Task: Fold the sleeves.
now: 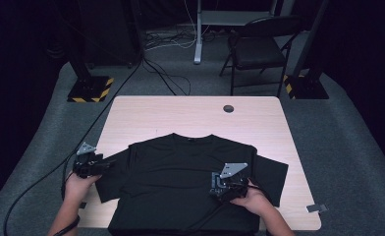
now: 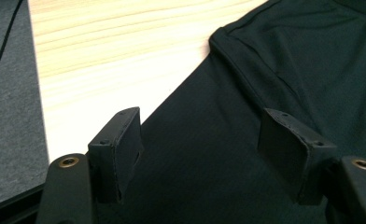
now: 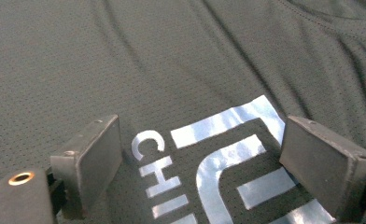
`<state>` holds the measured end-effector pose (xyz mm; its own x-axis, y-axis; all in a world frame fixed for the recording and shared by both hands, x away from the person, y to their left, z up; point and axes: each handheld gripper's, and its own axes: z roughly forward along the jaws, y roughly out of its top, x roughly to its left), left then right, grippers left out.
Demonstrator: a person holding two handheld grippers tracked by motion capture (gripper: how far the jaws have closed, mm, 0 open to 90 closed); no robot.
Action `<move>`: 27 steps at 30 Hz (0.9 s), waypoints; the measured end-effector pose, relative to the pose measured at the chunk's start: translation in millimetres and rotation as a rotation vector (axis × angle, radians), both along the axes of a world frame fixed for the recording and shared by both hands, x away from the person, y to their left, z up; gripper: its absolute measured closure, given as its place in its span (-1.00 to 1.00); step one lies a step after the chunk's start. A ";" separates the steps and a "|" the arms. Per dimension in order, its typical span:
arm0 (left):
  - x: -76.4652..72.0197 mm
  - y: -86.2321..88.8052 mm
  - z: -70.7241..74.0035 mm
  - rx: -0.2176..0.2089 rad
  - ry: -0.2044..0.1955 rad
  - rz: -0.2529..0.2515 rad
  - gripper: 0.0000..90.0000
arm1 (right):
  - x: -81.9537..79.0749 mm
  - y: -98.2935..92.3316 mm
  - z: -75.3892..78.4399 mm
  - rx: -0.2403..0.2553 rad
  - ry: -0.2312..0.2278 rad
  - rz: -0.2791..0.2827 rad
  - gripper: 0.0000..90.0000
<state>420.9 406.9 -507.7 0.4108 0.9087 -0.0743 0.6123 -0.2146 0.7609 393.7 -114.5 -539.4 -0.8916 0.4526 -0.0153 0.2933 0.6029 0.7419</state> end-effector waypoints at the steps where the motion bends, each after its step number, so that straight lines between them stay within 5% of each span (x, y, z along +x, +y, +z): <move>1: -0.4 2.8 0.2 -0.002 0.000 0.007 -0.31 | 0.0 0.0 0.0 0.000 0.000 0.000 -0.74; 9: -1.5 19.4 -1.3 -0.014 0.010 0.051 -0.19 | 0.0 0.0 0.0 0.000 0.000 0.000 -0.74; 14: -1.2 26.2 -2.7 0.018 0.011 0.070 -0.07 | 0.0 0.0 0.0 0.000 0.000 0.000 -0.74; 27: 0.6 50.2 -11.7 -0.035 0.041 0.127 0.13 | 0.0 0.1 0.0 0.000 0.000 0.000 -0.74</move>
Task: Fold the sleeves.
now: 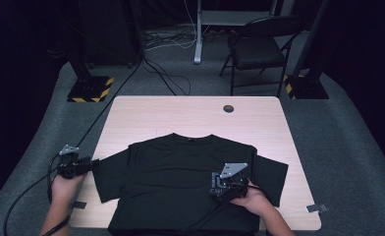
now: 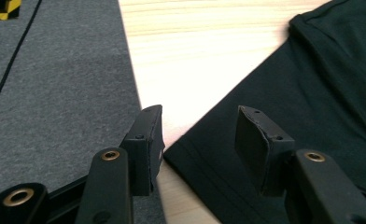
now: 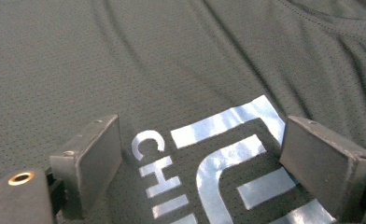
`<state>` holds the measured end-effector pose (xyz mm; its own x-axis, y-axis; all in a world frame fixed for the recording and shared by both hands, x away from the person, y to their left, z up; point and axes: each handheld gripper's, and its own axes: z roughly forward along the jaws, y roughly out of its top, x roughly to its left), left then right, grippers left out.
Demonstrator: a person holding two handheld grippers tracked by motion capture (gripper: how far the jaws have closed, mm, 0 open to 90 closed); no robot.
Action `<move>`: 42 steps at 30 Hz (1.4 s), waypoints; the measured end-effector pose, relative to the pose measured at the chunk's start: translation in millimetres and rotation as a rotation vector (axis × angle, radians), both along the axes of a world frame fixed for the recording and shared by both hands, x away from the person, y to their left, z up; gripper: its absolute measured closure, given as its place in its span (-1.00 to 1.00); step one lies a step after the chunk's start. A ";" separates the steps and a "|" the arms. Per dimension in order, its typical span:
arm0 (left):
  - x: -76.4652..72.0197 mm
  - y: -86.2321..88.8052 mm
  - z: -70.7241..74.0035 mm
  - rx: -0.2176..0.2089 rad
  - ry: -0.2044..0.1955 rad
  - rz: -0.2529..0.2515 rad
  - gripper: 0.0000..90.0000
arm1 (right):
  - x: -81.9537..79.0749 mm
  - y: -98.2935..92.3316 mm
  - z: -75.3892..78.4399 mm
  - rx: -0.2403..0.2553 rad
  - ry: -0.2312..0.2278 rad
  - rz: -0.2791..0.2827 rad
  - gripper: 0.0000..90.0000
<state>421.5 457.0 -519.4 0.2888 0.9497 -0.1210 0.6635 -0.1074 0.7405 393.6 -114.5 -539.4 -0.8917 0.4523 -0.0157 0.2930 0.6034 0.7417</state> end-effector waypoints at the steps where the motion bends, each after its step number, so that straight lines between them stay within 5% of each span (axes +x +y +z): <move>1: -0.1 0.7 -0.7 0.001 -0.001 0.004 0.14 | 0.0 0.0 0.0 0.000 0.000 0.000 -0.75; 15: 0.7 3.6 -7.3 -0.013 0.030 -0.017 0.32 | 0.0 0.0 0.0 0.000 0.000 0.000 -0.74; 32: -1.5 -4.7 -4.0 0.089 0.027 -0.031 0.84 | 0.0 0.0 0.0 0.000 0.000 0.000 -0.75; 42: -6.2 -17.7 10.6 0.054 -0.004 -0.126 0.89 | 0.0 0.0 0.0 0.000 0.000 0.000 -0.75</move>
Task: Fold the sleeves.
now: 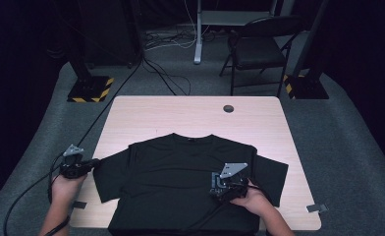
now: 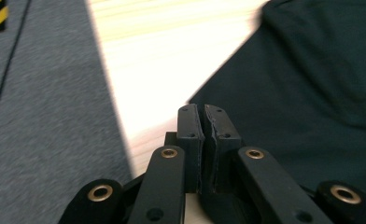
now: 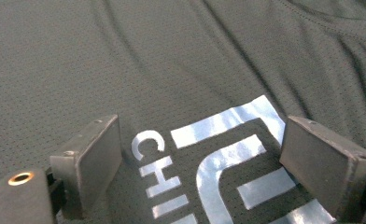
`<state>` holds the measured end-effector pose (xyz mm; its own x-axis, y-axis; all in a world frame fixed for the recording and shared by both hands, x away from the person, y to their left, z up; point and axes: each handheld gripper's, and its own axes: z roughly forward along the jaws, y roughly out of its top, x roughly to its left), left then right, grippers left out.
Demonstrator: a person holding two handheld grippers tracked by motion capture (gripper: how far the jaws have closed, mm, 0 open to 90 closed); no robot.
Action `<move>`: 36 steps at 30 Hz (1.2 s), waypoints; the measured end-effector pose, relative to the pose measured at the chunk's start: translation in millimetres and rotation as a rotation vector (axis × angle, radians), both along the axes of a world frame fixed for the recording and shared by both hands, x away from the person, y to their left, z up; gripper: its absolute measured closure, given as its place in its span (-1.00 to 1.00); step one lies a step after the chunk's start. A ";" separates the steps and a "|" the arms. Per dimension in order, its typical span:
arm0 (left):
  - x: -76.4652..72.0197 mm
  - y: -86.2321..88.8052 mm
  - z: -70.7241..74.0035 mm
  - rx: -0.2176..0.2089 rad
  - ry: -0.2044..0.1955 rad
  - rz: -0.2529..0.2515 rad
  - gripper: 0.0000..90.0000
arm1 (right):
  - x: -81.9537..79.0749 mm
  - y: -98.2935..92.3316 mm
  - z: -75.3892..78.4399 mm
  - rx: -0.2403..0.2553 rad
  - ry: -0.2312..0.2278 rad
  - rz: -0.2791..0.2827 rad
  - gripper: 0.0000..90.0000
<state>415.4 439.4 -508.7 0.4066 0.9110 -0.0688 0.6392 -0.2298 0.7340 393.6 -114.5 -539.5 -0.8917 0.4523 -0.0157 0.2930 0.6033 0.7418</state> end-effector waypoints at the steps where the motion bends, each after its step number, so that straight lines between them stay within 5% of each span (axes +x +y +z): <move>1: -0.2 -4.1 1.7 0.002 -0.003 -0.017 0.89 | 0.0 0.0 0.0 0.000 0.000 0.000 -0.75; 18: -5.6 -94.6 24.4 0.016 -0.041 -0.347 0.91 | 0.0 0.0 0.0 0.000 0.000 0.000 -0.75; 26: -4.5 -137.9 33.7 -0.024 -0.055 -0.469 0.91 | 0.0 0.0 0.0 0.000 0.000 0.000 -0.75; 36: 2.6 -195.9 31.6 -0.003 -0.024 -0.590 0.91 | 0.0 0.0 0.0 0.000 0.000 -0.001 -0.75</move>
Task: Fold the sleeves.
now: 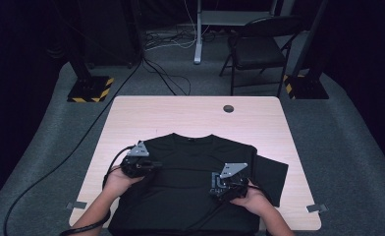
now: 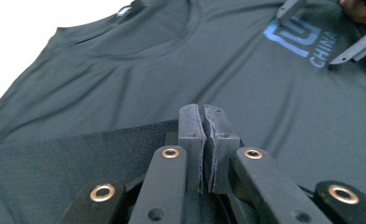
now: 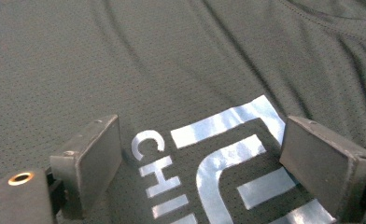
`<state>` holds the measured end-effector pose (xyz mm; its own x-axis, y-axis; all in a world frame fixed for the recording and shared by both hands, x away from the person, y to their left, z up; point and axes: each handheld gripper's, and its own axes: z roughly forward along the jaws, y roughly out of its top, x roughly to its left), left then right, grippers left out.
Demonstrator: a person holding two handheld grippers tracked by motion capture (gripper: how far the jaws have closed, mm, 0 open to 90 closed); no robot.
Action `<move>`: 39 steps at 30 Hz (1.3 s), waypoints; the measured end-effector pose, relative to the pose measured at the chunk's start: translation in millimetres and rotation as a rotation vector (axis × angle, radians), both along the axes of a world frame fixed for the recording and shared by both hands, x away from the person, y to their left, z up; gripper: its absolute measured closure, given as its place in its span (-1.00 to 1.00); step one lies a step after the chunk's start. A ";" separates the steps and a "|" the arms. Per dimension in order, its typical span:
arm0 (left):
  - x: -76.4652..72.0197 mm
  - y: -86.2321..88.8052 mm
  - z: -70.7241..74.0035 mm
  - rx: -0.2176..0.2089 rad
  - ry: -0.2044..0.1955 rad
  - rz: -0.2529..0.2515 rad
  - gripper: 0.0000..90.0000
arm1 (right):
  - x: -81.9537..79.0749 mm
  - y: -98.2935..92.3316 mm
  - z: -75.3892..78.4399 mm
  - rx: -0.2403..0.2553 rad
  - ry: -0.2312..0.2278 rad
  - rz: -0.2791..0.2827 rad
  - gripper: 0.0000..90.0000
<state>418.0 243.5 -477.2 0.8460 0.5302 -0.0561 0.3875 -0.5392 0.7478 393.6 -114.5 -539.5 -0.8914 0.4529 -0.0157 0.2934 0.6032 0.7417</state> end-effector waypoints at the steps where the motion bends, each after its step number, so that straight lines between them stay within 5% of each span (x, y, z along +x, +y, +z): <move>1: 0.3 -6.0 -0.7 0.007 0.001 -0.011 0.91 | 0.0 0.0 0.0 0.000 0.000 0.000 -0.75; 7: 0.9 -25.3 -7.5 0.022 -0.007 -0.035 0.81 | 0.0 0.0 0.0 0.000 0.000 0.000 -0.75; 11: 1.3 -19.6 -9.0 -0.005 -0.014 0.007 0.08 | 0.0 0.0 0.0 -0.001 0.000 0.001 -0.75; 15: 4.8 -8.4 -16.6 0.008 -0.020 0.067 -0.21 | 0.0 0.0 0.1 -0.002 0.001 0.001 -0.75; 29: 17.1 5.9 -49.4 0.113 -0.024 0.137 -0.47 | 0.2 0.3 0.0 -0.006 0.004 0.011 -0.80; 39: 16.4 9.0 -52.9 0.093 -0.030 0.141 -0.50 | -0.6 0.4 0.2 -0.007 -0.007 0.017 -0.79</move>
